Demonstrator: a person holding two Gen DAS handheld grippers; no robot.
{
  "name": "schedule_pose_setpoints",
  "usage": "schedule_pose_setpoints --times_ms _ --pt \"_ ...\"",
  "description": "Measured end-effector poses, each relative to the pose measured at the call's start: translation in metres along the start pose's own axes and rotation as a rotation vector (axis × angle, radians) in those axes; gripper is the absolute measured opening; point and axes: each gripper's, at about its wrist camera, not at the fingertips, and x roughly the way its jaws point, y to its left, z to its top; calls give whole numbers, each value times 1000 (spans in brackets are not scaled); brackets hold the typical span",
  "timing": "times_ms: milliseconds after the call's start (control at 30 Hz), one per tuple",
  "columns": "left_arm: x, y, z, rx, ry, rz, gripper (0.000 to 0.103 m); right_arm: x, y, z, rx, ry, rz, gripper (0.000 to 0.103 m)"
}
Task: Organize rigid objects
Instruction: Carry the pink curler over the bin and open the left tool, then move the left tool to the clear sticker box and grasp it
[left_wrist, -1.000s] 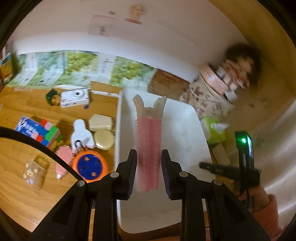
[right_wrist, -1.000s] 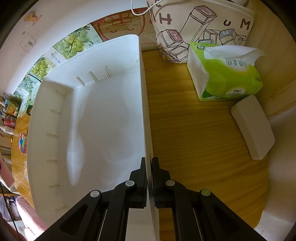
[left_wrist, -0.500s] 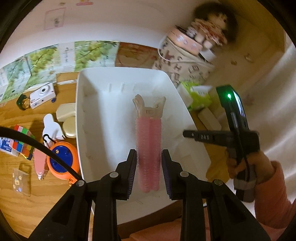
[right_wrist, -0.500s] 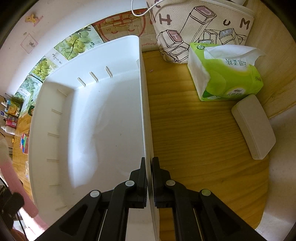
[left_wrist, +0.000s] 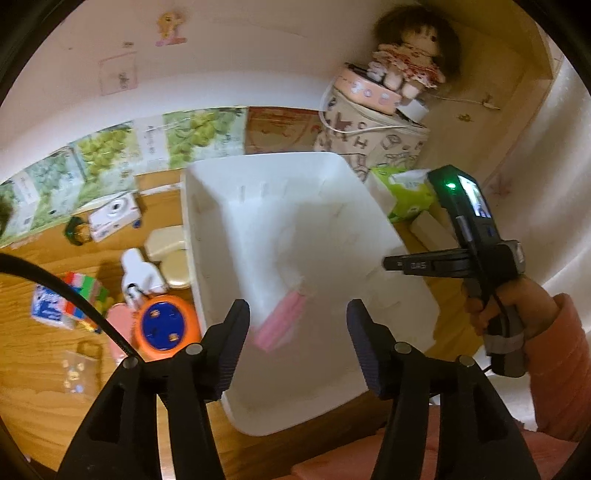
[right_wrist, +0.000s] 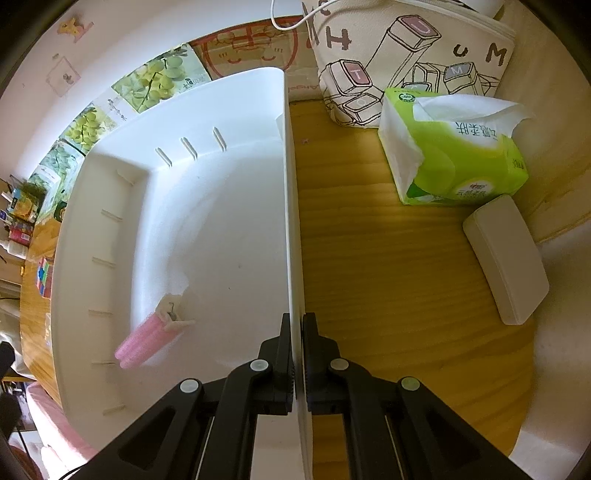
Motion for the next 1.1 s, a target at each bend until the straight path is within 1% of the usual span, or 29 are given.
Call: schedule_pose_setpoints --times_ms 100,167,233,367,567,633,733,900,1100 --pt "-4 14 -4 -17 1 14 59 -2 -2 -3 31 1 1 4" --pt "-6 24 -8 -28 -1 43 60 -3 -2 -4 45 0 -5 4" --pt "-9 35 -13 -44 -3 72 64 -3 -1 -6 51 4 -18 4" --pt "-13 63 -23 -79 12 106 65 -4 -1 -10 84 1 -33 5" --pt "-15 110 -32 -112 73 154 68 -5 1 -12 117 -14 -62 6" --pt "-16 126 -36 -111 95 170 73 -5 2 -12 120 -21 -77 6" --pt "-16 149 -41 -101 125 189 75 -7 3 -16 143 -31 -96 8" --pt "-12 183 -46 -79 189 179 77 -7 8 -18 165 -49 -143 9" --pt "6 213 -48 -34 288 153 78 -8 12 -21 188 -44 -160 10"
